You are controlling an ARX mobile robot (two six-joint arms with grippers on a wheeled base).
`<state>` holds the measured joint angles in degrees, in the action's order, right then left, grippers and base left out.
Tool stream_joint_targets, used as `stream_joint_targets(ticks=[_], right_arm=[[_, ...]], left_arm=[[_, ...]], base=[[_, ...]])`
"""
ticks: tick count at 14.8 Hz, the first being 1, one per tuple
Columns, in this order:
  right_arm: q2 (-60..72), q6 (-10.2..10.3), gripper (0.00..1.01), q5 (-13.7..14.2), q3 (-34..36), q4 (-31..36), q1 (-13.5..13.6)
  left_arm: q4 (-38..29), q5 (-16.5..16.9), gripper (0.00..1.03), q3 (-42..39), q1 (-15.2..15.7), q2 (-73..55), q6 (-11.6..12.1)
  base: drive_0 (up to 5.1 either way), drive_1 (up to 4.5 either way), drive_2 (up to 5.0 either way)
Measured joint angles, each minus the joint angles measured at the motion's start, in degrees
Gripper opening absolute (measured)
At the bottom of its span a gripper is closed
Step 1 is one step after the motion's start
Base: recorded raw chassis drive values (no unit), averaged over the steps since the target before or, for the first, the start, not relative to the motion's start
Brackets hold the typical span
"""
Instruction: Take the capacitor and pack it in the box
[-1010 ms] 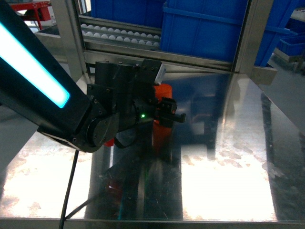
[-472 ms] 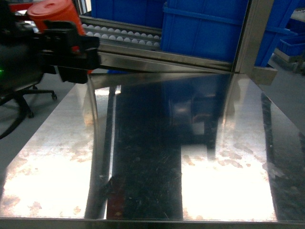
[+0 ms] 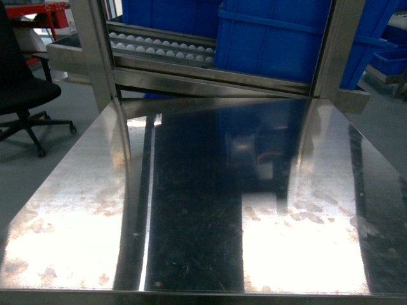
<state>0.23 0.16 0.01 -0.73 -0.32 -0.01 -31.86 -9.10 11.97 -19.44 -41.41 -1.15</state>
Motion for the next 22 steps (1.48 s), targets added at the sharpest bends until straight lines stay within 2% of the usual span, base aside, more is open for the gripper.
stream_joint_targets(ticks=[3,4,5,6,8,13,14,15,17,22], right_arm=[[0.0,0.0,0.98,0.0,0.0,0.0,0.0],[0.0,0.0,0.98,0.0,0.0,0.0,0.0],[0.0,0.0,0.98,0.0,0.0,0.0,0.0],[0.0,0.0,0.98,0.0,0.0,0.0,0.0],[0.0,0.0,0.98,0.0,0.0,0.0,0.0],[0.0,0.0,0.98,0.0,0.0,0.0,0.0],[0.0,0.0,0.98,0.0,0.0,0.0,0.0],[0.0,0.0,0.98,0.0,0.0,0.0,0.0],[0.0,0.0,0.98,0.0,0.0,0.0,0.0],[0.0,0.0,0.98,0.0,0.0,0.0,0.0]], left_arm=[[1.0,-1.2,0.44,0.2,0.1,-0.3,-0.1],[5.2,-6.5,0.44,0.0,-0.2,1.3,0.1],[5.8,-7.4,0.44,-1.4,2.2,4.1,0.2],[6.4,-6.7,0.44,-2.5,4.3,6.4,0.2],[8.3,-2.8,0.44,-5.2,7.7,10.5,0.2],[13.1,3.7,0.44,-8.6,14.2,18.7,0.2],[14.3,8.5,0.44,-9.1,18.6,20.5,0.3],[15.1,8.2,0.44,-9.4,19.8,21.6,0.3],[15.0,9.1,0.44,-10.6,19.3,24.0,0.3],[20.4,9.1,0.44,-11.2,19.3,29.8,0.3]], base=[[0.0,0.0,0.0],[0.0,0.0,0.0],[0.0,0.0,0.0],[0.0,0.0,0.0],[0.0,0.0,0.0],[0.0,0.0,0.0],[0.0,0.0,0.0],[0.0,0.0,0.0],[0.0,0.0,0.0],[0.0,0.0,0.0]])
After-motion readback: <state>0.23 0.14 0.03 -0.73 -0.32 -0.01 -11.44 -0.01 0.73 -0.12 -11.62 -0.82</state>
